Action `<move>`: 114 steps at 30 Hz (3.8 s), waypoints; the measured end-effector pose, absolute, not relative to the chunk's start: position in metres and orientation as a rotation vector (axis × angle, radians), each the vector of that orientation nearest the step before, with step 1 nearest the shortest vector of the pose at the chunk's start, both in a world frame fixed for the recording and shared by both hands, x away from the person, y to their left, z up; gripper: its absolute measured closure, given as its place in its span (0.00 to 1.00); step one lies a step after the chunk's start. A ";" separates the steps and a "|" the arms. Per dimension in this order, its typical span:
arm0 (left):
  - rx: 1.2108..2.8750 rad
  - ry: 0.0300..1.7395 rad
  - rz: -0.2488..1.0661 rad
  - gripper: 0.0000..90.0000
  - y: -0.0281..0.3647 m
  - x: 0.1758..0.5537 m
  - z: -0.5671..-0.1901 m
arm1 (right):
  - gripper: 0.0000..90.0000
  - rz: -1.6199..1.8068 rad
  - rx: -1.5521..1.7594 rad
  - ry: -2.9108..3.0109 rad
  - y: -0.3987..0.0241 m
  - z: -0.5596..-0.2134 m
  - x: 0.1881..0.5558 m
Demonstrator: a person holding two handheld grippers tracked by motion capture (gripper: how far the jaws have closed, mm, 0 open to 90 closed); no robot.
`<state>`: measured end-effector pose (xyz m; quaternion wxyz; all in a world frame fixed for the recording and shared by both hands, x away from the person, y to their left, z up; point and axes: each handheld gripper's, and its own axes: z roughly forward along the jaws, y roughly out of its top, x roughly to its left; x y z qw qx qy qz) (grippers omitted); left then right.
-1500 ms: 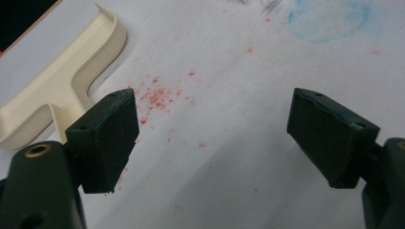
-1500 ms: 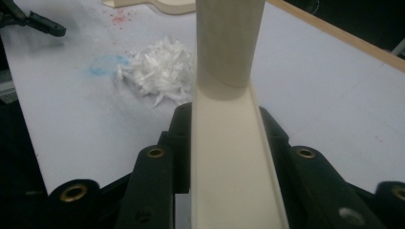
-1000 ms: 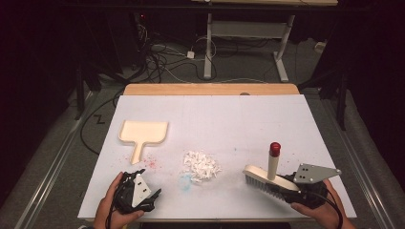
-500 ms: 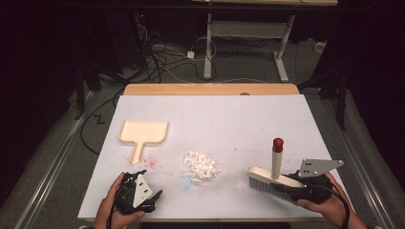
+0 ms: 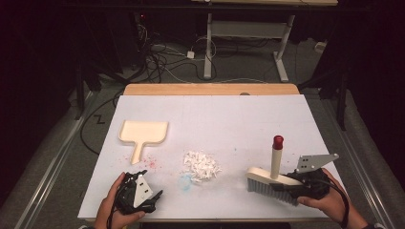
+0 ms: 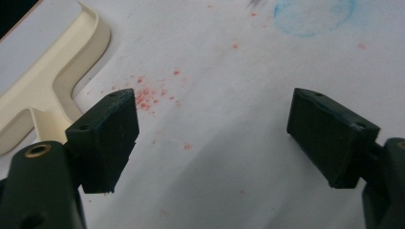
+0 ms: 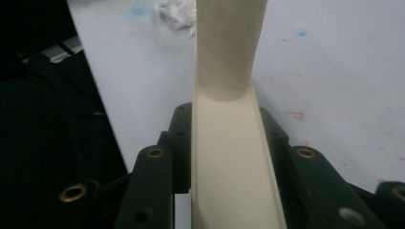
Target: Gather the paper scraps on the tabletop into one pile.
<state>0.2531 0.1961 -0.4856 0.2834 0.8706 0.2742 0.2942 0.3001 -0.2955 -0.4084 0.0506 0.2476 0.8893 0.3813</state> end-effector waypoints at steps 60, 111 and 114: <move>2.280 0.745 0.793 0.19 0.196 0.253 -0.480 | 0.28 1.098 0.916 1.982 -0.296 -0.385 0.352; 2.231 0.729 0.799 0.18 0.192 0.257 -0.474 | 0.20 1.062 0.787 1.968 -0.307 -0.441 0.268; 2.234 0.728 0.798 0.18 0.191 0.257 -0.475 | 0.20 1.056 0.785 1.976 -0.307 -0.443 0.268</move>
